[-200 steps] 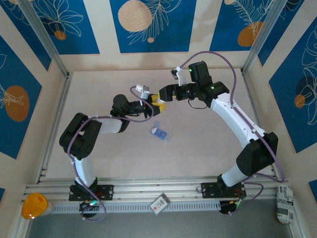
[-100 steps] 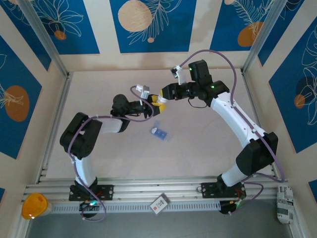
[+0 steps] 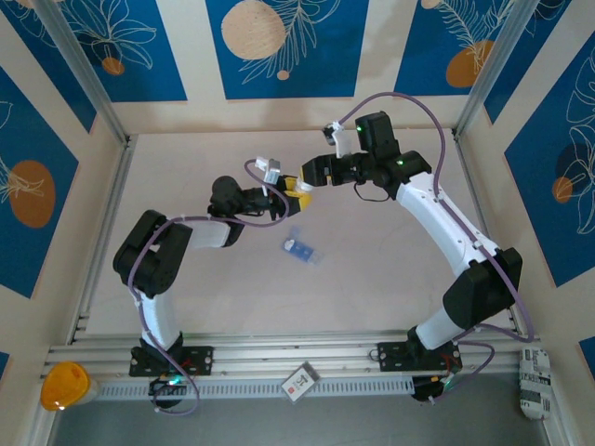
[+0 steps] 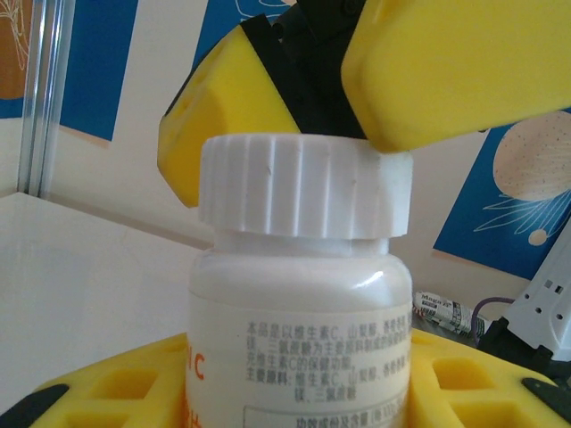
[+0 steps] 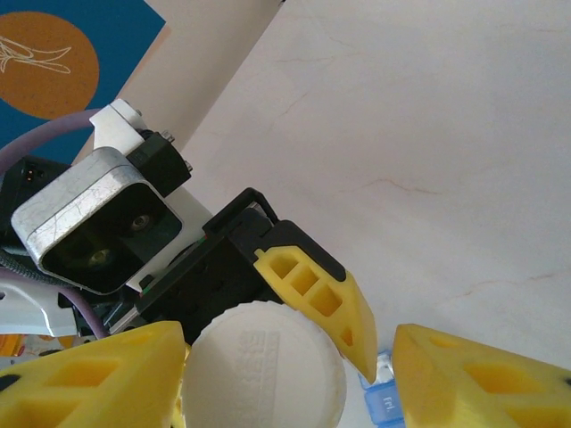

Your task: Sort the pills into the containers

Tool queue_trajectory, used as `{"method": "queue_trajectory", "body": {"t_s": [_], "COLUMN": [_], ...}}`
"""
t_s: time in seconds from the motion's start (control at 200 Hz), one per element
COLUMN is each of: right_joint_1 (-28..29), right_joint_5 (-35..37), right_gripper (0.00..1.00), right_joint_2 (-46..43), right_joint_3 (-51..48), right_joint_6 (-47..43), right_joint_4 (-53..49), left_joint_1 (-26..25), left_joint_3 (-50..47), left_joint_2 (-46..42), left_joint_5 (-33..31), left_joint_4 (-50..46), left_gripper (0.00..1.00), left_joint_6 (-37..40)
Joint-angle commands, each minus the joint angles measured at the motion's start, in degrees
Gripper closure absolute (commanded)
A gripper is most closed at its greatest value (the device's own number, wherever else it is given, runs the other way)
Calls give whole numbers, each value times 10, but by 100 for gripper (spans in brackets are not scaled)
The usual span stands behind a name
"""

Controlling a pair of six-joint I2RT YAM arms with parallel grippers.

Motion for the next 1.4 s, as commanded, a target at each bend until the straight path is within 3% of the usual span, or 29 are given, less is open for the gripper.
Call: {"method": "queue_trajectory", "body": {"t_s": [0.0,0.37,0.81,1.1,1.39], "right_joint_1": [6,12,13,-23,-23], "right_joint_5": [-15,-15,-15,-59,-85], "right_gripper": [35,38,63,65,66], "right_joint_2": [-5,3,5,-33,-38], "right_joint_3": [-3,4,2,-61,-87], "right_joint_6": [-2,-3,-5,80,112], "right_joint_4": [-4,-7,-9,93,123], "left_joint_1": [6,6,5,6,6], "left_joint_3": [16,18,19,16,19], "left_joint_2": [8,9,8,8,8], "left_joint_5": [11,12,11,8,6], "left_joint_4": [30,29,30,42,44], "left_gripper": [100,100,100,100,100], "left_joint_6": [-6,-7,-9,-12,-14]}}
